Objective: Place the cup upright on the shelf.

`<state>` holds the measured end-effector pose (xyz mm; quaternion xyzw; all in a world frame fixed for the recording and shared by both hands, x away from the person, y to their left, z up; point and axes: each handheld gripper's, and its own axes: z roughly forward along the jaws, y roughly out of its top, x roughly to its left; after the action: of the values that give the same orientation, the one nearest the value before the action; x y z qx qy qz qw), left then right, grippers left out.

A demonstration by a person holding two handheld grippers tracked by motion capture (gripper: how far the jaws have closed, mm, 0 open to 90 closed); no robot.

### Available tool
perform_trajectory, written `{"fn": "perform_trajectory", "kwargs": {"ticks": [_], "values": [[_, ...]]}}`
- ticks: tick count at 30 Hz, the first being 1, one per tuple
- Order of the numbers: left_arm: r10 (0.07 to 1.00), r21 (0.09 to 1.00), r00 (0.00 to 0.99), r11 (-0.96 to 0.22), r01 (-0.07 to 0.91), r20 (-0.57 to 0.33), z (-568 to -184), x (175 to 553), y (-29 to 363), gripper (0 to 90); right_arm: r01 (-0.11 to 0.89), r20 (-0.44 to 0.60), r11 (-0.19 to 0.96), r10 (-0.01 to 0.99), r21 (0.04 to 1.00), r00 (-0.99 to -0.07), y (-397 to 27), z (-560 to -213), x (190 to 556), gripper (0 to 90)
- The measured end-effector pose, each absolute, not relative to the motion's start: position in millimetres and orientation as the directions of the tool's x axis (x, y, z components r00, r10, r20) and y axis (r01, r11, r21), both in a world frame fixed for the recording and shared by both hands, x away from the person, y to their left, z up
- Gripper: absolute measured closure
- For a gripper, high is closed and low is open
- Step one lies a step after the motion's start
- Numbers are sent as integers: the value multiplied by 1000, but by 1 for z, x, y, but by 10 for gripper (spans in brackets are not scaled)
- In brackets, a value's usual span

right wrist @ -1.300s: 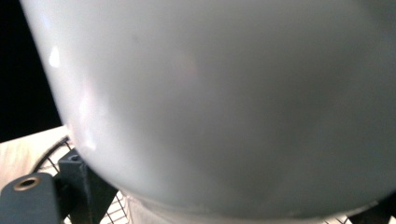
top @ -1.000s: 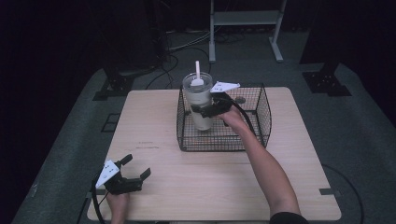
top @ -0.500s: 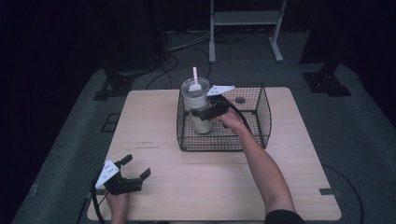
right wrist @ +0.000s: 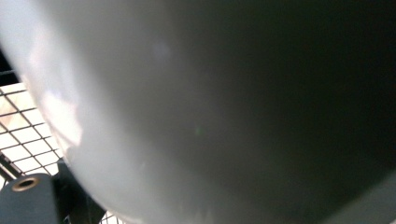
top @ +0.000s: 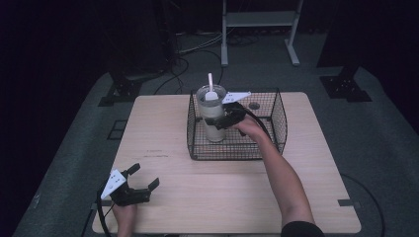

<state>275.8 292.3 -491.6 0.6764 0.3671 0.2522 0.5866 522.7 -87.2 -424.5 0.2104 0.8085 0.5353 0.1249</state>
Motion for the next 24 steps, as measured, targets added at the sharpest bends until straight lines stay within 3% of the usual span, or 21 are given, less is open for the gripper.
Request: {"fn": "perform_trajectory", "kwargs": {"ticks": [24], "values": [[794, 979, 602, -46, 201, -87, -492, 276, 291, 0, 177, -4, 357, 452, 917, -892, -99, -426, 519, 81]]}}
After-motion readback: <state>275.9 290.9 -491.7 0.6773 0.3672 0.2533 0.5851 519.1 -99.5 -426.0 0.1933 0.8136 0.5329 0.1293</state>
